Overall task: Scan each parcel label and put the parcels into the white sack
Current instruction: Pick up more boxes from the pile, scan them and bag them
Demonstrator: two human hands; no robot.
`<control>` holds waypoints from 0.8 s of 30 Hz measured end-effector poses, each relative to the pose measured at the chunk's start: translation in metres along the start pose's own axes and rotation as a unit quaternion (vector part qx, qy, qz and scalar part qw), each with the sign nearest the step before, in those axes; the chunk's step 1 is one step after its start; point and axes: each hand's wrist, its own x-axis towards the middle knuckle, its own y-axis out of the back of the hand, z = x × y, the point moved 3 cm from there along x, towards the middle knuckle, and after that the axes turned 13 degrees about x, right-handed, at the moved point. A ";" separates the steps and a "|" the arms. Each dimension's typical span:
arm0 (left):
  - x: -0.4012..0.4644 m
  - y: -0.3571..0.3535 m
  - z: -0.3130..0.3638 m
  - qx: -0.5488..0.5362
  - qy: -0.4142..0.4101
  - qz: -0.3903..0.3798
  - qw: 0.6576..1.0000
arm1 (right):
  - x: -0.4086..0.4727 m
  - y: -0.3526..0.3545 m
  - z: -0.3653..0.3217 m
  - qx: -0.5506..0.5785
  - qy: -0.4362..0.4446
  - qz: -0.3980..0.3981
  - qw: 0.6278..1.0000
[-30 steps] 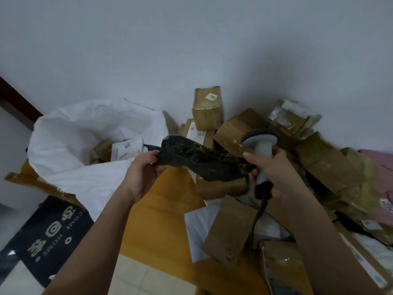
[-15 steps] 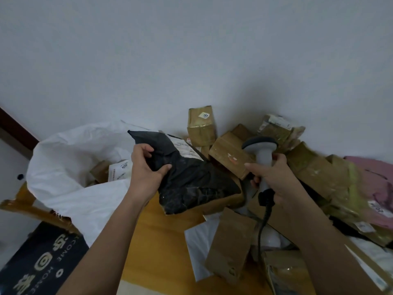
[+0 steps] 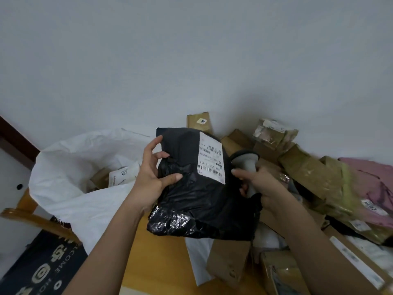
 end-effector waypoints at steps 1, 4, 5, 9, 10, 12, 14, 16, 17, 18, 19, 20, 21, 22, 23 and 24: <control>0.000 -0.001 -0.001 -0.004 0.002 -0.006 1.000 | 0.002 0.001 0.005 -0.005 -0.009 0.000 1.000; 0.000 0.003 -0.011 0.061 0.042 0.000 0.997 | -0.001 0.003 0.006 -0.013 0.033 0.016 0.999; 0.000 0.006 -0.015 0.126 0.059 0.011 0.990 | -0.004 0.004 0.002 -0.034 0.073 0.024 0.996; 0.000 0.009 -0.025 0.326 0.047 0.051 0.943 | -0.018 0.006 -0.021 -0.206 0.237 0.004 0.949; 0.001 0.005 -0.021 0.329 0.032 0.052 0.942 | -0.021 0.004 -0.025 -0.243 0.266 -0.015 0.933; 0.002 -0.008 -0.008 0.312 0.003 0.029 0.950 | -0.029 -0.001 -0.031 -0.308 0.309 -0.055 0.898; 0.005 -0.024 0.004 0.294 -0.031 -0.011 0.955 | -0.038 -0.006 -0.034 -0.360 0.342 -0.098 0.863; 0.009 -0.037 0.013 0.297 -0.062 -0.045 0.952 | -0.045 -0.012 -0.036 -0.405 0.365 -0.130 0.828; 0.012 -0.042 0.017 0.306 -0.088 -0.061 0.946 | -0.048 -0.014 -0.036 -0.427 0.374 -0.139 0.812; 0.014 -0.047 0.019 0.317 -0.116 -0.077 0.938 | -0.051 -0.016 -0.036 -0.445 0.382 -0.145 0.797; 0.015 -0.050 0.022 0.325 -0.133 -0.089 0.932 | -0.052 -0.016 -0.037 -0.458 0.387 -0.147 0.787; 0.017 -0.053 0.024 0.333 -0.134 -0.093 0.929 | -0.054 -0.017 -0.037 -0.464 0.391 -0.147 0.781; 0.018 -0.054 0.025 0.341 -0.128 -0.091 0.927 | -0.054 -0.016 -0.038 -0.464 0.392 -0.146 0.781; 0.020 -0.055 0.025 0.349 -0.120 -0.089 0.925 | -0.054 -0.014 -0.040 -0.460 0.393 -0.146 0.783; 0.021 -0.056 0.025 0.357 -0.114 -0.091 0.923 | -0.054 -0.011 -0.040 -0.455 0.392 -0.145 0.786; 0.023 -0.058 0.023 0.368 -0.115 -0.101 0.917 | -0.054 -0.009 -0.041 -0.449 0.392 -0.143 0.790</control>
